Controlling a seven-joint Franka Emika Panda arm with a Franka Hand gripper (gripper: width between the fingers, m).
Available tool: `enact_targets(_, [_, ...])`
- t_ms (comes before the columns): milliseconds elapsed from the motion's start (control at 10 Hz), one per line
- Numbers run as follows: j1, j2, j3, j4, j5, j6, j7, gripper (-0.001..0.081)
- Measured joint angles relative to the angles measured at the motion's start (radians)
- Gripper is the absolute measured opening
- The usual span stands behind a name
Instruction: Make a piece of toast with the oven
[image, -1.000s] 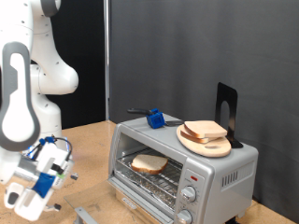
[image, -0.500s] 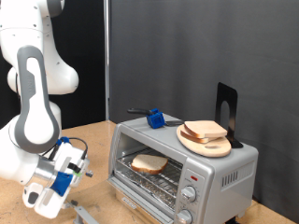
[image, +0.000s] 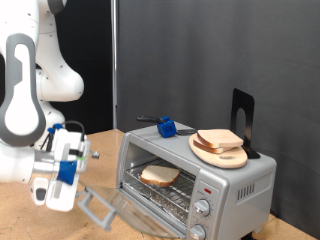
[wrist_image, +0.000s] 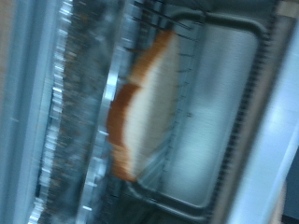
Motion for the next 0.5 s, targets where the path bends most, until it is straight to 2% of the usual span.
enact_targets(200, [0.005, -0.065, 0.017, -0.018, 0.041, -0.035, 0.0, 0.0808])
enact_targets(500, [0.031, -0.162, 0.066, -0.052, 0.105, -0.036, 0.009, 0.0808])
